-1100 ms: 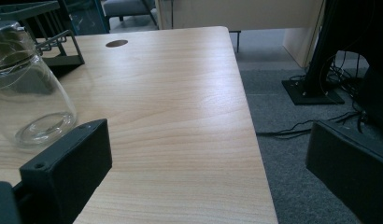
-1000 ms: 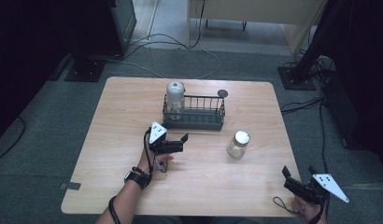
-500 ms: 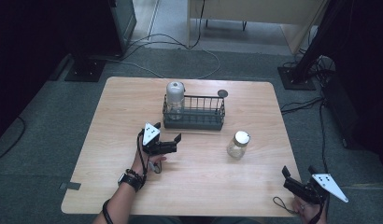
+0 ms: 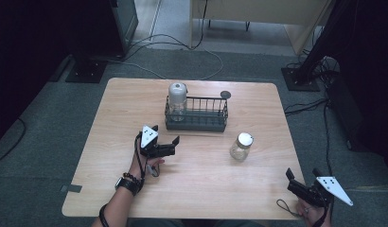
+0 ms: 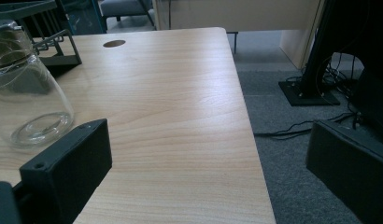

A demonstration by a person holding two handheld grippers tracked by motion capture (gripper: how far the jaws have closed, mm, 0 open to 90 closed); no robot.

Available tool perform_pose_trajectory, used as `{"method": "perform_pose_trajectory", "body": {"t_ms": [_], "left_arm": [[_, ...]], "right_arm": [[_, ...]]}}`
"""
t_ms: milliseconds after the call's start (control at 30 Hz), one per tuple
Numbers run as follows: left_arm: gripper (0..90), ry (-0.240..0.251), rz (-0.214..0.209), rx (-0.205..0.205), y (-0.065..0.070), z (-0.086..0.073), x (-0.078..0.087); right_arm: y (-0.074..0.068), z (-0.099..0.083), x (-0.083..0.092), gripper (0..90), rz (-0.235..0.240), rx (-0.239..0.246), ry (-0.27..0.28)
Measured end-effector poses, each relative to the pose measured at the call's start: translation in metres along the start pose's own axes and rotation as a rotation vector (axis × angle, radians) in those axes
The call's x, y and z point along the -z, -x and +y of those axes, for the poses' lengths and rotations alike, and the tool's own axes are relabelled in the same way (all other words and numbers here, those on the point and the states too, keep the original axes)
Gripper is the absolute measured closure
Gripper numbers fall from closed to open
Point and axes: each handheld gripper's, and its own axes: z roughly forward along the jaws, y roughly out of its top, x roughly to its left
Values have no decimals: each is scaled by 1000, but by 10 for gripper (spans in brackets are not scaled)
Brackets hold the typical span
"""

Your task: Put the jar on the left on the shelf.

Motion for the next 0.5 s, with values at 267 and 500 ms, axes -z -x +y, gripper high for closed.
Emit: {"method": "perform_pose_trajectory", "body": {"t_ms": [267,500], "left_arm": [[0,9,16,11,-6,-2,7],[0,6,46,11,-12,-4,18]], "right_arm": [[0,0,0,0,-3,-3,4],[0,0,0,0,-9,-7,3]]}}
